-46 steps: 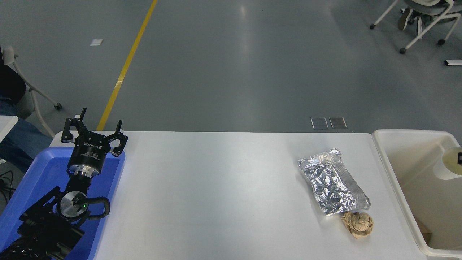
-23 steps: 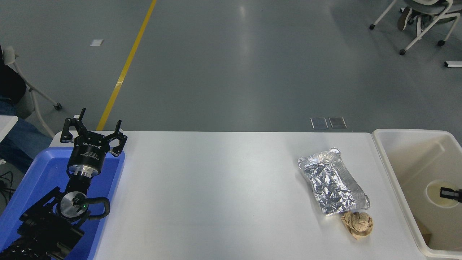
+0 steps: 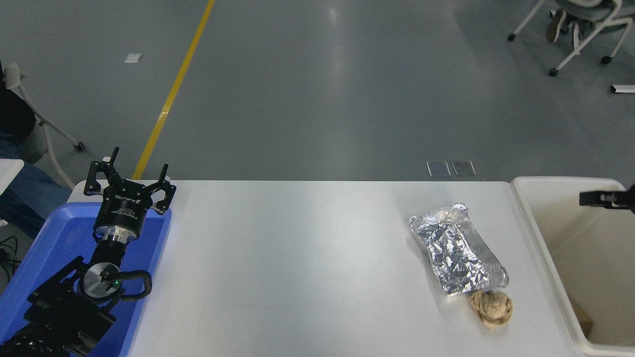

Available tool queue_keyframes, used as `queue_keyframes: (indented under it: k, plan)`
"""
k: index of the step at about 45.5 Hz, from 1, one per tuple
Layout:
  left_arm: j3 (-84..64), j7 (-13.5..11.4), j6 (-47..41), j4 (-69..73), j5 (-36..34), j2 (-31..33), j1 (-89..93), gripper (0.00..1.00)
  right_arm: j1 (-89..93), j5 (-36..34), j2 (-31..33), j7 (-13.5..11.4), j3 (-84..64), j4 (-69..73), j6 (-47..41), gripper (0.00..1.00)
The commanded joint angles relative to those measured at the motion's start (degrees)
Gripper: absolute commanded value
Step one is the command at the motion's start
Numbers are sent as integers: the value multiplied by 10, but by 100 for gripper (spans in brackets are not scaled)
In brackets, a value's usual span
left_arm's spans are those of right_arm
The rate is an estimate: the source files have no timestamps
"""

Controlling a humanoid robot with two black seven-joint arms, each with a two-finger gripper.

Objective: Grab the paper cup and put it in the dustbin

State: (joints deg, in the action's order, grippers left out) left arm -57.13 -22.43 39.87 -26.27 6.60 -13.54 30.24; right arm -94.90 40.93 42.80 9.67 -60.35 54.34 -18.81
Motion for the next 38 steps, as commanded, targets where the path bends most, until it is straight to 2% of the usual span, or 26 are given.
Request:
queue_keyframes:
  k: [1, 7, 15, 25, 38]
  plan:
    - [0, -1, -1, 0, 1, 0, -1, 100, -242, -82, -54, 2, -101, 168, -158, 100]
    - [0, -1, -1, 0, 1, 0, -1, 100, -302, -127, -74, 1, -45, 223, -262, 100]
    - [-1, -2, -2, 1, 2, 0, -2, 100, -316, -163, -121, -1, 5, 304, -262, 100]
    - [-1, -2, -3, 1, 1, 0, -2, 100, -335, -259, -185, -4, 7, 314, -262, 100]
    - [-1, -2, -3, 1, 2, 0, -2, 100, -357, -266, -199, -3, 7, 314, -262, 100]
